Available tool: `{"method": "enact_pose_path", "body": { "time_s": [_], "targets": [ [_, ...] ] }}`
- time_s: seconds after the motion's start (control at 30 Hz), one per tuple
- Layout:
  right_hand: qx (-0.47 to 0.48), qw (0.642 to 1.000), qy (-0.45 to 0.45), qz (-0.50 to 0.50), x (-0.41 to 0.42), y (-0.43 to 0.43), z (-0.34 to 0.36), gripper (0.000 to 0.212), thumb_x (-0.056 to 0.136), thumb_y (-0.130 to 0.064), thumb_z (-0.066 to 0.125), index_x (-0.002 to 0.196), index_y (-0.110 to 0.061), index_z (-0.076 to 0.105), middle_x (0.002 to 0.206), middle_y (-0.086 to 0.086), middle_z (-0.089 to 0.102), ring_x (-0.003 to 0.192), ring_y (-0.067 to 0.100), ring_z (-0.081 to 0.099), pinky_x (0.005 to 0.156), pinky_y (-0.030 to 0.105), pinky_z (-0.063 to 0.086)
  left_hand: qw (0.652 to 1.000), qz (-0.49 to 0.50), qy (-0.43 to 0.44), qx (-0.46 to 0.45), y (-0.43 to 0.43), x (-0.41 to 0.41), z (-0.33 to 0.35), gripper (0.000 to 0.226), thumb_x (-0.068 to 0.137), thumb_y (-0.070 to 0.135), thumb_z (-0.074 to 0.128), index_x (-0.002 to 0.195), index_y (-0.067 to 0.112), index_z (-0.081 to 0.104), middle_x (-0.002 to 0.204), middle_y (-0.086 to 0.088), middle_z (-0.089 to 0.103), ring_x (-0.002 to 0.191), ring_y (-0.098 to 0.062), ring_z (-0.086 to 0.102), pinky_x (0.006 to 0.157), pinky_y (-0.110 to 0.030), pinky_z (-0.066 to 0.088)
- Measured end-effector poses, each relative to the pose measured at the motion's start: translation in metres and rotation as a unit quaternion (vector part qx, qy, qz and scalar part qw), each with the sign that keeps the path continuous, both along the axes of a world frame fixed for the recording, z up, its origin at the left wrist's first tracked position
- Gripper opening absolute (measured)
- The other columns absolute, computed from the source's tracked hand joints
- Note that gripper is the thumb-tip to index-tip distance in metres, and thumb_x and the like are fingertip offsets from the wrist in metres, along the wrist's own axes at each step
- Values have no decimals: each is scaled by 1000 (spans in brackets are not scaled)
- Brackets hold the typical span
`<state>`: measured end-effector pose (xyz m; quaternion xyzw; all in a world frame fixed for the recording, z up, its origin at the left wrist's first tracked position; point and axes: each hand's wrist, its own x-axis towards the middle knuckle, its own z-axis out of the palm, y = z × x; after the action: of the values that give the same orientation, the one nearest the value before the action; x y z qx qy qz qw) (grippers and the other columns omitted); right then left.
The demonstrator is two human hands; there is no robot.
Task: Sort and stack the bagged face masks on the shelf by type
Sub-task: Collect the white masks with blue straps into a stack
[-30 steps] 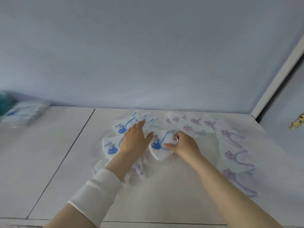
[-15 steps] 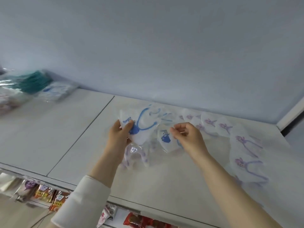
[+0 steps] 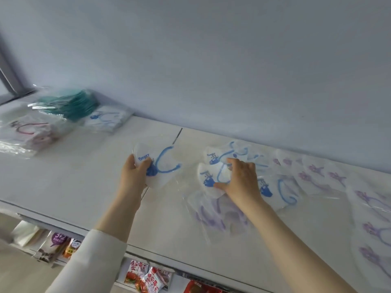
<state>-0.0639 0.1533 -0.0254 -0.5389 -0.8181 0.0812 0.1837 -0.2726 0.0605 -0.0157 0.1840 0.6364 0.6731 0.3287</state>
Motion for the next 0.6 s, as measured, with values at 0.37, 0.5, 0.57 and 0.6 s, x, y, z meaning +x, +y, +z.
{"method": "enact_pose_path", "body": {
  "time_s": [0.37, 0.5, 0.57, 0.6],
  "targets": [
    [-93, 897, 418, -106, -18, -15, 33, 45, 71, -20, 79, 104, -25, 49, 102, -2, 57, 92, 11, 53, 74, 20, 44, 973, -203, -87, 63, 27, 42, 5, 8, 91, 25, 60, 92, 17, 57, 78, 3, 68, 68, -11, 65, 61, -28, 53],
    [-96, 924, 357, -96, -23, -13, 22, 38, 75, -27, 76, 106, -17, 58, 94, -9, 60, 85, 4, 55, 76, 16, 38, 978, -193, -51, 58, 38, 35, 0, 13, 86, 10, 65, 97, 12, 59, 88, -7, 69, 71, -17, 65, 63, -30, 53],
    [-69, 941, 306, -126, -8, 6, 18, 40, 77, -30, 73, 110, -12, 59, 107, -1, 64, 98, 14, 59, 83, 22, 41, 987, -152, -51, 36, 43, 15, -4, 13, 88, 4, 59, 97, 13, 58, 91, -9, 67, 75, -19, 64, 73, -36, 53],
    [-60, 955, 258, -136, -2, 17, 17, 47, 76, -32, 74, 114, -11, 57, 115, 3, 63, 108, 20, 57, 89, 26, 41, 988, -142, -47, 24, 46, 6, -6, 15, 89, 2, 58, 101, 11, 57, 95, -12, 65, 80, -24, 62, 78, -41, 51]
  ]
}}
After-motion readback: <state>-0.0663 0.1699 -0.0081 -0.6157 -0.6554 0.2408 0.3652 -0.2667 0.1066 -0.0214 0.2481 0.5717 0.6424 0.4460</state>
